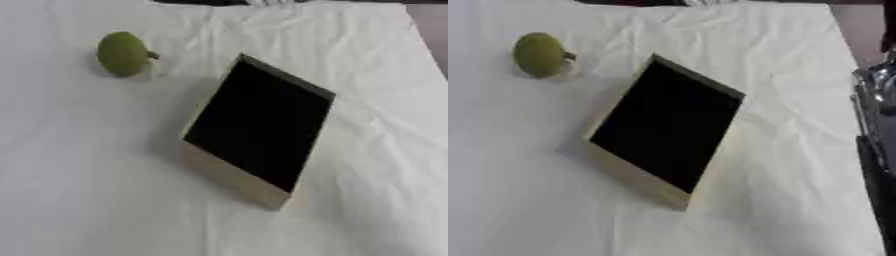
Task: Pick up objects on the table and place them in the box.
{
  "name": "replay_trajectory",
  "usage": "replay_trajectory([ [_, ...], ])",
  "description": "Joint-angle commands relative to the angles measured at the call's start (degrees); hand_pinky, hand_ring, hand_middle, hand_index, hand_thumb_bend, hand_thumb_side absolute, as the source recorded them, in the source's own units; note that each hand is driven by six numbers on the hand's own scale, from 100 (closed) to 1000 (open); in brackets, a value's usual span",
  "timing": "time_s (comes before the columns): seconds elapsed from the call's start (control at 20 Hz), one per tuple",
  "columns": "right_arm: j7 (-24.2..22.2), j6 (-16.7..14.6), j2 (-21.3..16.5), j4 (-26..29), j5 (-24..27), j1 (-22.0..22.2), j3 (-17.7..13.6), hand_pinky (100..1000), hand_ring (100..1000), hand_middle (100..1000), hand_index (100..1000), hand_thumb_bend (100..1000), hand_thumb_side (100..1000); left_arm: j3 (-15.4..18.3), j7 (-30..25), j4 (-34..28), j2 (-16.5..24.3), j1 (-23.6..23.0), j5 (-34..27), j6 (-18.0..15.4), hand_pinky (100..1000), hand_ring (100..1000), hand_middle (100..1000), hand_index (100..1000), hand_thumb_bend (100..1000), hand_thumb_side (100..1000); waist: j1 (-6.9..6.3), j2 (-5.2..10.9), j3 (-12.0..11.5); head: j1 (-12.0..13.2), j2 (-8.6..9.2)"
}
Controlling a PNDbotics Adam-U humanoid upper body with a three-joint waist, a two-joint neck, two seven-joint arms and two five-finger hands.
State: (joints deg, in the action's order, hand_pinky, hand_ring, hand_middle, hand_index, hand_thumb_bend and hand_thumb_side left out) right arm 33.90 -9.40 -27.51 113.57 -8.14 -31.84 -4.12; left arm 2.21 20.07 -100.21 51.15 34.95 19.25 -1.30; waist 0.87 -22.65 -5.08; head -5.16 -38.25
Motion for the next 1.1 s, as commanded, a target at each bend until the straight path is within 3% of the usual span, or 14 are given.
replay_trajectory([
  [0.05,-0.5,-0.1,-1.5,1.0,0.4,-0.9,0.1,792,680,701,841,412,626,-1.6,-2.7,3.8,3.6,3.5,-0.4,2.6,580,623,625,850,508,732,-0.42,1.79,0.1,0.4,-0.68],
  [0.5,-1.6,0.1,-1.1,1.0,0.9,-1.1,0.9,792,681,701,841,408,627,-6.3,-10.4,16.3,-2.6,15.9,6.8,8.7,598,634,637,857,483,739,-1.01,3.16,0.6,1.3,-1.84],
  [0.9,-2.5,0.0,0.0,1.0,1.6,-2.3,1.8,792,681,701,841,406,628,-8.3,-17.5,27.9,-10.6,27.5,13.9,10.3,655,686,693,874,469,758,-1.07,3.43,0.9,1.8,-1.94],
  [1.1,-2.7,0.0,0.2,1.0,1.7,-2.6,1.9,791,680,701,840,407,629,-8.8,-21.1,33.8,-14.0,32.5,17.5,8.6,683,714,729,884,482,767,-1.27,3.12,0.9,1.9,-1.45],
])
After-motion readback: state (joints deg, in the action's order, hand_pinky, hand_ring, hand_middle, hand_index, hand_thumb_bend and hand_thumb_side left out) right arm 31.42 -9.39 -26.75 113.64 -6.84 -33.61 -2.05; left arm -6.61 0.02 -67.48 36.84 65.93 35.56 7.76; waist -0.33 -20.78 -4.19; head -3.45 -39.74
